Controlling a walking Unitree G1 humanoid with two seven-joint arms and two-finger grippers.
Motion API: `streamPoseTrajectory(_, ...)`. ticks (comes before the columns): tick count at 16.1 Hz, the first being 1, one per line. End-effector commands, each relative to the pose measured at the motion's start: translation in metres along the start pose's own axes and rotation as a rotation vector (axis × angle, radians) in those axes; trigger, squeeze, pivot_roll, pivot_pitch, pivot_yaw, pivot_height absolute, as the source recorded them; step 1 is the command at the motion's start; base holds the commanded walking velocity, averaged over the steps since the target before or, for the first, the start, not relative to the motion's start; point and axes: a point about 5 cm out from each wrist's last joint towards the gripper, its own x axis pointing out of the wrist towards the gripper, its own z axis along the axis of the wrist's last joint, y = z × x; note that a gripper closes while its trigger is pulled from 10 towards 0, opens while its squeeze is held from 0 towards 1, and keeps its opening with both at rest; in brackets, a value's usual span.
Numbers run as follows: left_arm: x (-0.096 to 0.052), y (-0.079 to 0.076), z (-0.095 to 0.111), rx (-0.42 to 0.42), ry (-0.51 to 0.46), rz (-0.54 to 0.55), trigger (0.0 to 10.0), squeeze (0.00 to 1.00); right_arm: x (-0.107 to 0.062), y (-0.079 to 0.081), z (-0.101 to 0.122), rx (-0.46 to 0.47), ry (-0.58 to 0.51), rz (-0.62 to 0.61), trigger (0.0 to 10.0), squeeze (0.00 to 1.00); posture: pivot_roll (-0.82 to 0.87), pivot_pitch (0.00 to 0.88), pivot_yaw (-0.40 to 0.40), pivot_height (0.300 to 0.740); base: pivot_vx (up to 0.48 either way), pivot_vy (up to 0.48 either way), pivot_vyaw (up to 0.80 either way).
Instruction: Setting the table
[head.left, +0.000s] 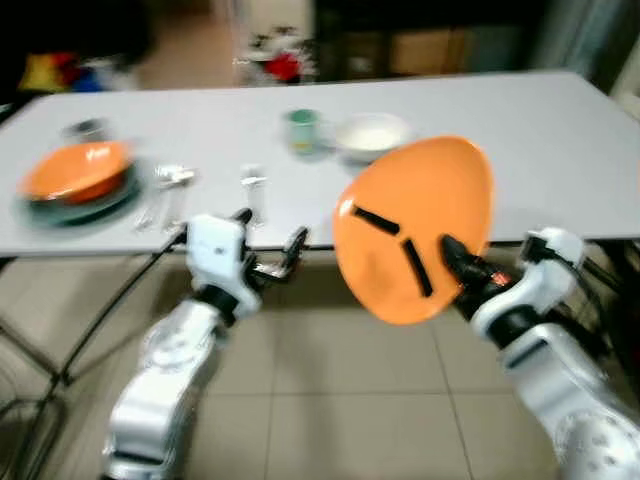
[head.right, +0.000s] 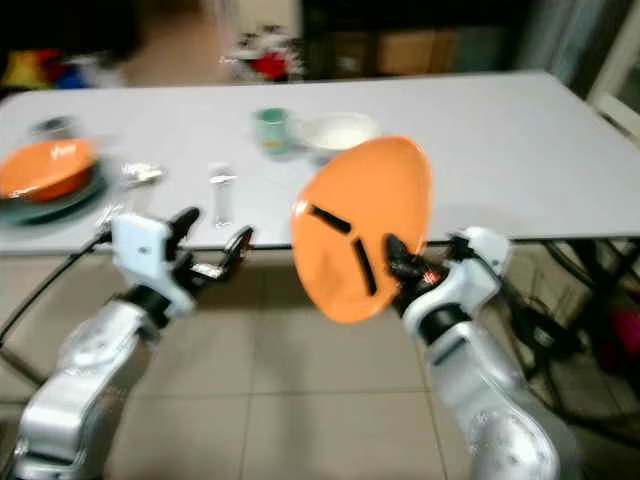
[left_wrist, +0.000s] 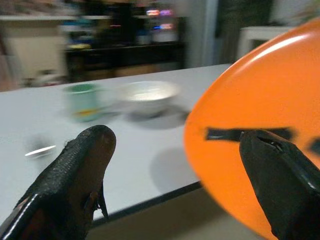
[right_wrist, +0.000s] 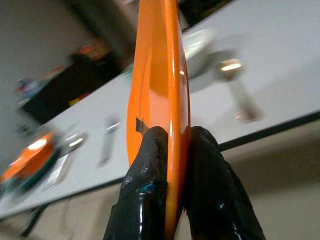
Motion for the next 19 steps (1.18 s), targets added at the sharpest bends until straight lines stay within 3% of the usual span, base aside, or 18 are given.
streamPoseTrajectory(1, -0.005, 0.01, 0.001, 0.019, 0.007, 0.031, 10.0, 0.0, 0.003, 0.013, 0.0, 0.037, 0.008, 0.076, 10.0, 0.0, 0.02, 0.0, 0.069, 0.74, 0.401, 0.0, 0.0)
streamPoseTrajectory(5, -0.007, 0.01, 0.001, 0.02, 0.008, 0.029, 10.0, 0.0, 0.002, 0.015, -0.003, 0.098, 0.053, 0.122, 10.0, 0.0, 0.02, 0.0, 0.063, 0.74, 0.4, 0.0, 0.0)
streamPoseTrajectory(8, -0.012, 0.012, 0.001, 0.026, 0.016, 0.035, 10.0, 0.0, 0.002, 0.023, -0.007, 0.207, 0.12, 0.231, 10.0, 0.0, 0.03, 0.0, 0.057, 0.74, 0.401, 0.0, 0.0)
streamPoseTrajectory(12, -0.018, 0.016, 0.002, 0.04, 0.024, 0.05, 10.0, 0.0, 0.004, 0.025, -0.014, 0.255, 0.2, 0.287, 10.0, 0.0, 0.04, 0.0, 0.052, 0.74, 0.398, 0.0, 0.0)
streamPoseTrajectory(16, -0.023, 0.018, 0.003, 0.048, 0.027, 0.053, 10.0, 0.0, 0.005, 0.023, -0.033, 0.231, 0.356, 0.265, 10.0, 0.0, 0.07, 0.0, 0.05, 0.74, 0.292, 0.0, 0.0)
streamPoseTrajectory(19, -0.025, 0.019, 0.004, 0.061, 0.044, 0.022, 10.0, 0.0, 0.007, 0.018, -0.049, 0.293, 0.443, 0.213, 10.0, 0.0, 0.07, 0.0, 0.062, 0.74, 0.0, 0.0, 0.0)
